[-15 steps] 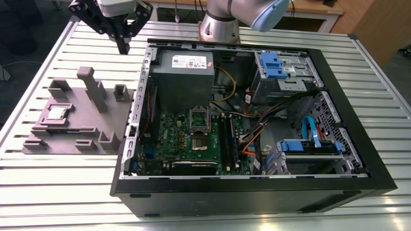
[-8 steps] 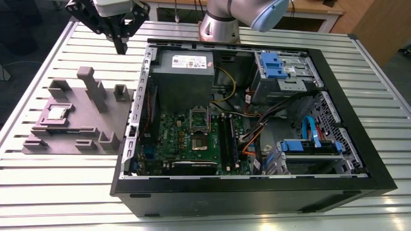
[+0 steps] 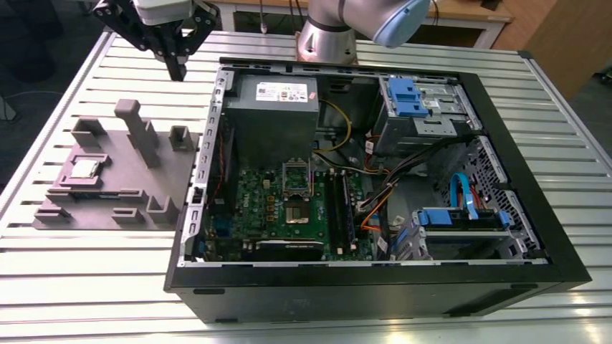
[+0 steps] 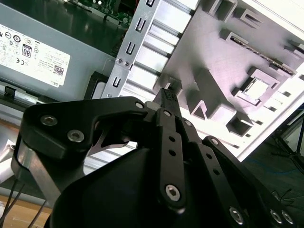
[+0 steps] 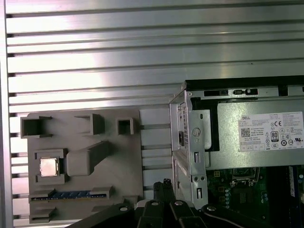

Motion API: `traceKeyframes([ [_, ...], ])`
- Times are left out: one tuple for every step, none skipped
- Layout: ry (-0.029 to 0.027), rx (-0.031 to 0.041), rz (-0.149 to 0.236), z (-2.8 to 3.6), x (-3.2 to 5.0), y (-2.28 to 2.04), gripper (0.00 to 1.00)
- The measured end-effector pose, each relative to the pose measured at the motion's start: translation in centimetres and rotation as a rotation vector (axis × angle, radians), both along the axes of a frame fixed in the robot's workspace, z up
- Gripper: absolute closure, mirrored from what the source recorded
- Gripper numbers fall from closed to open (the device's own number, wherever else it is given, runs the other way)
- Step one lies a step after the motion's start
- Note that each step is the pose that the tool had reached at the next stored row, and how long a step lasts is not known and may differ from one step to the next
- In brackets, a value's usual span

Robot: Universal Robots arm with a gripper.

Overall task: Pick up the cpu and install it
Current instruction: 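Reach for the cpu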

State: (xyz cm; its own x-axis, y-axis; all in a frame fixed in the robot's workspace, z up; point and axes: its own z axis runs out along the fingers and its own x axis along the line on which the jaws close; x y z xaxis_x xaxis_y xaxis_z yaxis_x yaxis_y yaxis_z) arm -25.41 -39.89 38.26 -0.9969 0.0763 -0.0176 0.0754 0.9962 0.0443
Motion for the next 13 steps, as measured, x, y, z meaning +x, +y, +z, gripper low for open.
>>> traceKeyframes([
  [0.0, 0.0001, 0.0, -0.01, -0.05, 0.0, 0.89],
  [0.0, 0.0001, 0.0, -0.01, -0.09, 0.0, 0.89],
  [0.0001, 0.0001, 0.0, -0.01, -0.14, 0.0, 0.89],
  [0.0, 0.0001, 0.0, -0.02, -0.19, 0.0, 0.89],
  [0.0002, 0.0001, 0.0, -0.02, -0.23, 0.0, 0.89],
  [0.0003, 0.0, 0.0, -0.02, -0.27, 0.0, 0.89],
  [0.0003, 0.0, 0.0, -0.03, -0.31, 0.0, 0.89],
  [0.0004, 0.0001, 0.0, -0.03, -0.35, 0.0, 0.89],
  [0.0005, 0.0, 0.0, -0.03, -0.38, 0.0, 0.89],
  [0.0006, 0.0, 0.0, -0.04, -0.42, 0.0, 0.89],
  [0.0006, 0.0, 0.0, -0.04, -0.47, 0.0, 0.89],
  [0.0007, 0.0, 0.0, -0.05, -0.5, 0.0, 0.89],
  [0.0008, 0.0, 0.0, -0.05, -0.54, 0.0, 0.89],
])
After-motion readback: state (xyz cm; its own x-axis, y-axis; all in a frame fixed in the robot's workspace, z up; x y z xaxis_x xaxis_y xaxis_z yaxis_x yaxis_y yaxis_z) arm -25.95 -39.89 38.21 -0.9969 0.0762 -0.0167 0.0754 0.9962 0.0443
